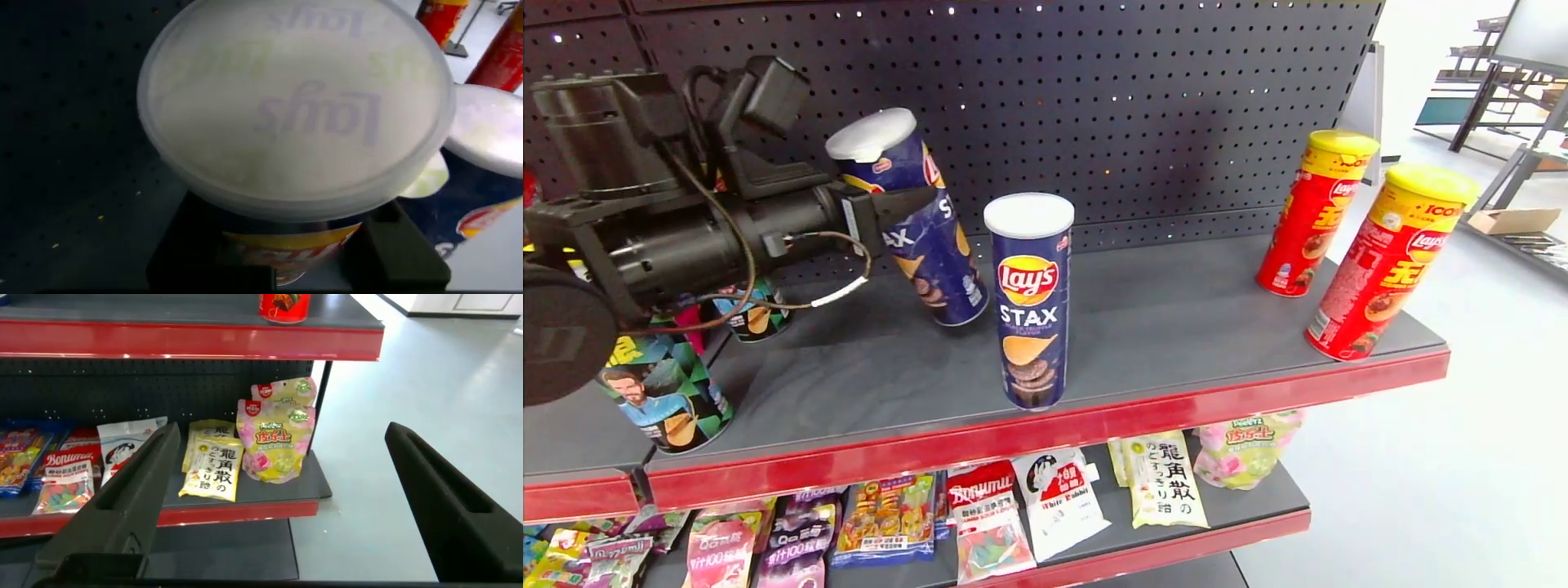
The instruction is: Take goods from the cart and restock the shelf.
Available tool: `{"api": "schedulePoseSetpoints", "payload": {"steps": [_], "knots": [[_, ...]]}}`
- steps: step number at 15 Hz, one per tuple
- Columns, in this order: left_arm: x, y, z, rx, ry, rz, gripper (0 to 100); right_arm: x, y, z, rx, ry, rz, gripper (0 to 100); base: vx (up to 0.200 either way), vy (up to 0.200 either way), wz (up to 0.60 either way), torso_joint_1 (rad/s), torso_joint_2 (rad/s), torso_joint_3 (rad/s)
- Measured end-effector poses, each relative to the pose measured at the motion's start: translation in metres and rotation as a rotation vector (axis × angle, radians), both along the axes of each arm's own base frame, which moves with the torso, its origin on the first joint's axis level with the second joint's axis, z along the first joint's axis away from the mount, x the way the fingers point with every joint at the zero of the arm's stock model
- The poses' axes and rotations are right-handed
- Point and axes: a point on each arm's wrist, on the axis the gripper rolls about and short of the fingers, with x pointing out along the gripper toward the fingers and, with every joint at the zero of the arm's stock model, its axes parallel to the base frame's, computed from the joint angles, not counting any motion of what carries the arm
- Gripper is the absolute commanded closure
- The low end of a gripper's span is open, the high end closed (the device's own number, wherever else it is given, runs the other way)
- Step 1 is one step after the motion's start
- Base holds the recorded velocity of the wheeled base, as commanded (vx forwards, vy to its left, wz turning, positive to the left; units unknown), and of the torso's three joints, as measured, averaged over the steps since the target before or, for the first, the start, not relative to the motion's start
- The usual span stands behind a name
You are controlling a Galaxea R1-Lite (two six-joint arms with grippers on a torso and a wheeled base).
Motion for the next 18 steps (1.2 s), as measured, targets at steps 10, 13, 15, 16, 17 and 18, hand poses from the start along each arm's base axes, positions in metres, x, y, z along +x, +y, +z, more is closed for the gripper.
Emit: {"api": "schedulePoseSetpoints", "payload": {"steps": [10,13,15,16,17,18], "knots": [[0.062,-0.035,-0.016,0.067,0.022,-0.036,100,0.0,0.0,0.0,0.003,0.0,0.0,0,0.0,0.0,0.0,0.0,0.0,0.0],[0.068,-0.039,-0.018,0.071,0.031,-0.041,100,0.0,0.0,0.0,0.003,0.0,0.0,0,0.0,0.0,0.0,0.0,0.0,0.0],[0.071,-0.04,-0.022,0.073,0.038,-0.045,100,0.0,0.0,0.0,0.003,0.0,0.0,0,0.0,0.0,0.0,0.0,0.0,0.0],[0.072,-0.042,-0.023,0.073,0.039,-0.051,100,0.0,0.0,0.0,0.003,0.0,0.0,0,0.0,0.0,0.0,0.0,0.0,0.0],[0.072,-0.046,-0.024,0.075,0.042,-0.061,100,0.0,0.0,0.0,0.003,0.0,-0.001,0,0.0,0.0,0.0,0.0,0.0,0.0],[0.072,-0.048,-0.026,0.076,0.045,-0.066,100,0.0,0.0,0.0,0.004,0.0,-0.001,0,0.0,0.0,0.0,0.0,0.0,0.0]]}}
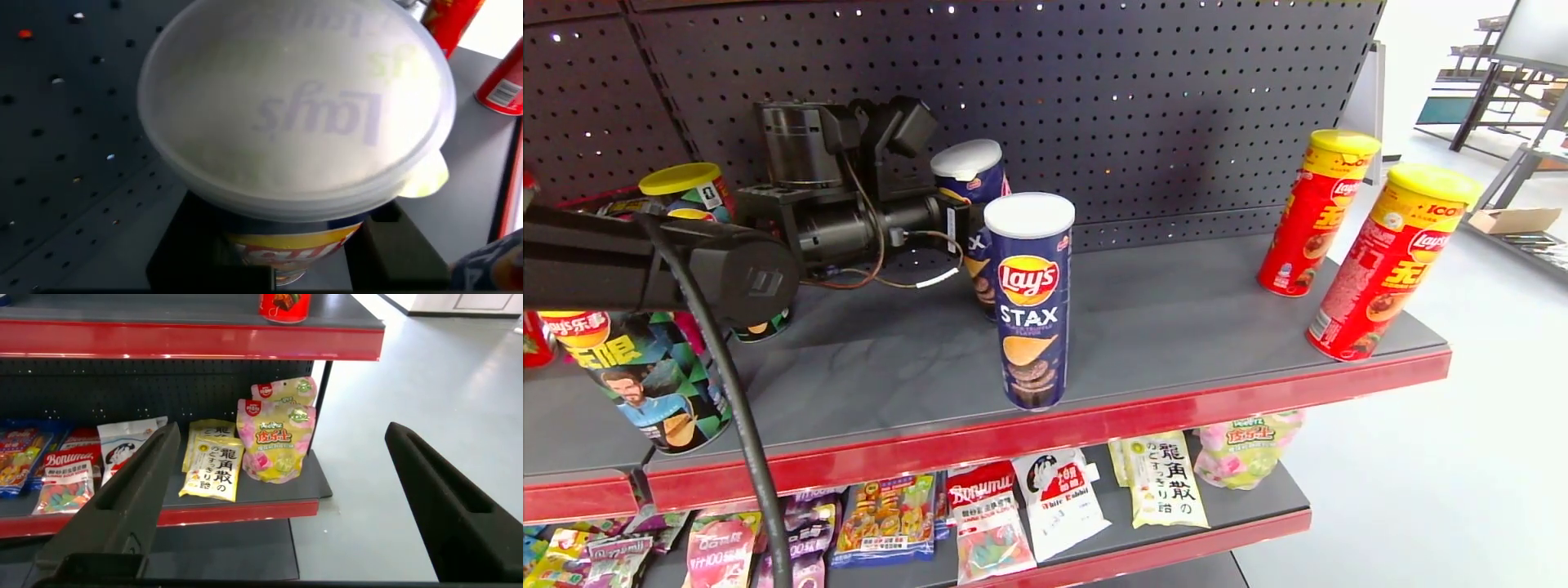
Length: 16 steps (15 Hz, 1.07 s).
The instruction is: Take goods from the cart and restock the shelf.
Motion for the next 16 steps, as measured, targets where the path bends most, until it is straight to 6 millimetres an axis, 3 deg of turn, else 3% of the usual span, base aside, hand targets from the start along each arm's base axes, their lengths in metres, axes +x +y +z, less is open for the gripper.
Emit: {"api": "schedulePoseSetpoints", "payload": {"steps": [11,12,16], "knots": [[0.014,-0.006,-0.002,0.008,-0.019,0.002,100,0.0,0.0,0.0,0.003,0.0,-0.001,0,0.0,0.0,0.0,0.0,0.0,0.0],[0.014,-0.006,-0.004,0.016,-0.022,0.002,0,0.0,0.0,0.0,0.003,0.0,-0.001,0,0.0,0.0,0.0,0.0,0.0,0.0],[0.017,-0.007,-0.009,0.026,-0.017,0.001,0,0.0,0.0,0.0,0.005,0.001,-0.001,0,0.0,0.0,0.0,0.0,0.0,0.0]]}}
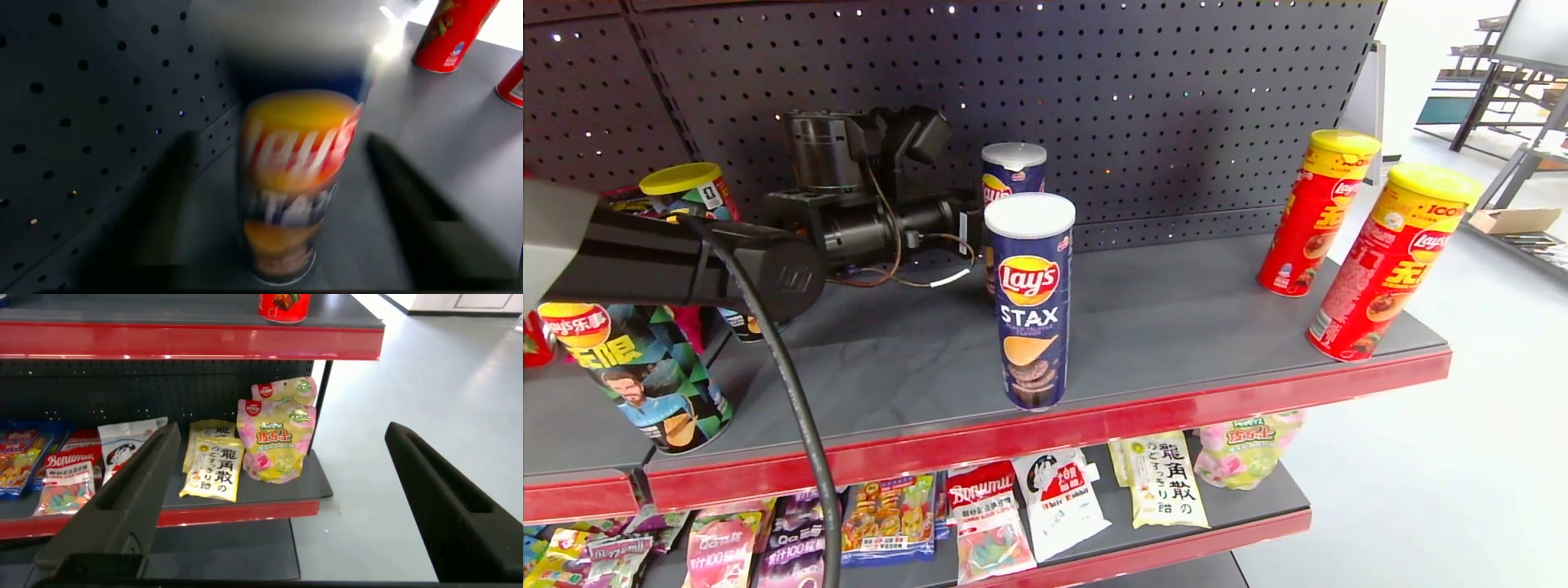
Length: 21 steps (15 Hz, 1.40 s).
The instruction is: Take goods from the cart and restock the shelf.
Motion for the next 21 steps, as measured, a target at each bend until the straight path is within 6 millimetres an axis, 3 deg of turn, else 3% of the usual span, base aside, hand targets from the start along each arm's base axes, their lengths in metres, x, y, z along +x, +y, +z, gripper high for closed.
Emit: {"api": "schedulePoseSetpoints", "payload": {"steps": [9,14,21], "knots": [[-0.007,0.005,-0.006,0.007,0.013,0.053,0,0.0,0.0,0.0,0.001,0.0,-0.001,0,0.0,0.0,0.0,0.0,0.0,0.0],[-0.047,0.023,-0.012,0.03,0.073,0.063,0,0.0,0.0,0.0,0.002,0.001,-0.002,0,0.0,0.0,0.0,0.0,0.0,0.0],[-0.124,0.06,-0.021,0.054,0.136,0.087,0,0.0,0.0,0.0,0.008,0.001,0.0,0,0.0,0.0,0.0,0.0,0.0,0.0]]}}
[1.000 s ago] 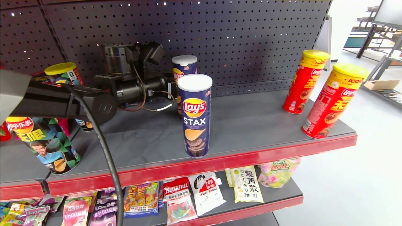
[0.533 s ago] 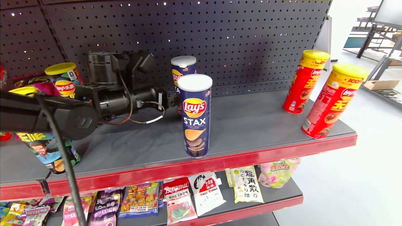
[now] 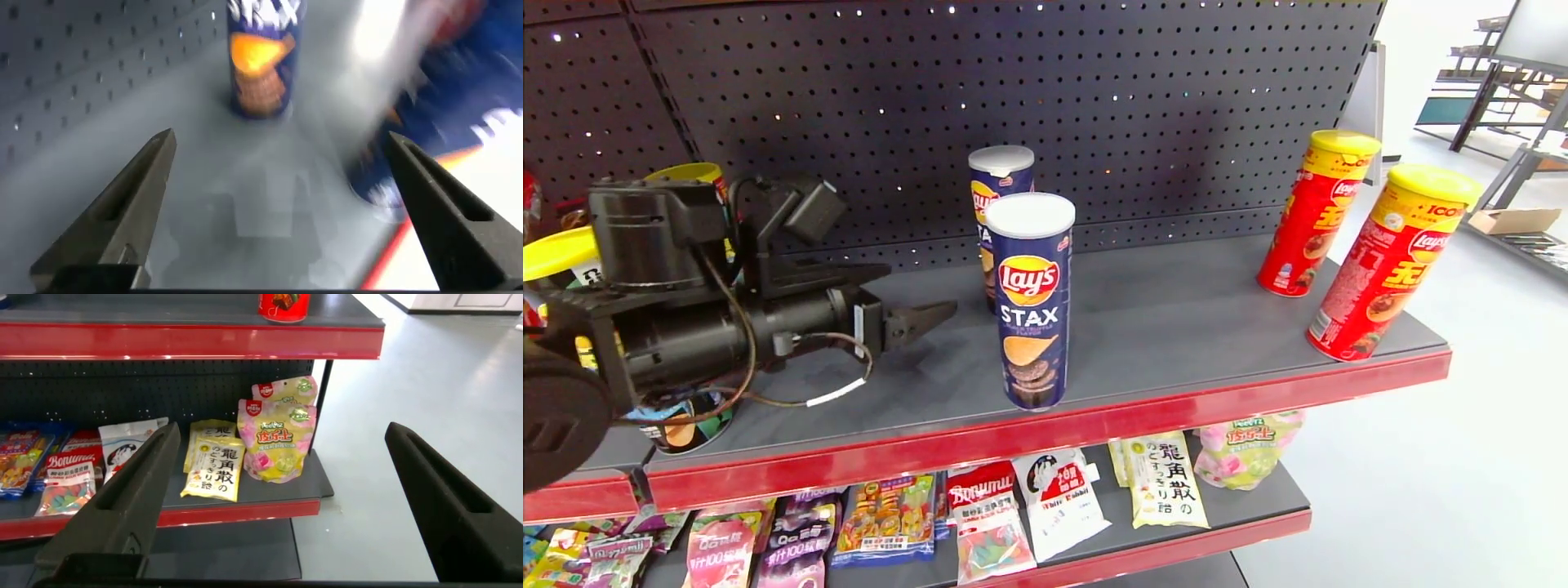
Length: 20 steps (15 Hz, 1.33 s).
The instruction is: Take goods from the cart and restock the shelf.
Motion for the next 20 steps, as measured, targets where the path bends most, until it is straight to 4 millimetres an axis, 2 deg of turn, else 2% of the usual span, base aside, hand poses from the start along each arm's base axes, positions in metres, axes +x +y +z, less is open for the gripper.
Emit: {"api": "schedulePoseSetpoints", "payload": {"steps": [3,6,8,11,14,16,18,20], "knots": [[-0.046,0.015,-0.001,-0.004,-0.008,-0.006,0,0.0,0.0,0.0,0.021,0.0,0.003,0,0.0,0.0,0.0,0.0,0.0,0.0],[-0.102,0.035,-0.004,-0.018,-0.052,0.005,0,0.0,0.0,0.0,0.022,0.0,0.004,0,0.0,0.0,0.0,0.0,0.0,0.0],[-0.14,0.052,-0.009,-0.017,-0.072,0.073,0,0.0,0.0,0.0,0.023,0.0,0.002,0,0.0,0.0,0.0,0.0,0.0,0.0],[-0.198,0.077,-0.027,-0.024,-0.047,0.235,0,0.0,0.0,0.0,0.023,0.0,0.003,0,0.0,0.0,0.0,0.0,0.0,0.0],[-0.254,0.091,-0.057,-0.031,-0.017,0.323,0,0.0,0.0,0.0,0.023,0.0,0.005,0,0.0,0.0,0.0,0.0,0.0,0.0],[-0.275,0.095,-0.079,-0.073,-0.022,0.382,0,0.0,0.0,0.0,0.024,0.005,0.006,0,0.0,0.0,0.3,0.001,0.0,0.006],[-0.278,0.096,-0.099,-0.103,-0.032,0.412,0,0.0,0.0,0.0,0.029,0.006,0.003,0,0.0,0.0,0.6,0.002,0.0,0.002],[-0.277,0.096,-0.11,-0.121,-0.068,0.43,0,0.0,0.0,0.0,0.032,0.005,0.004,0,0.0,0.0,0.6,0.0,0.0,0.0]]}}
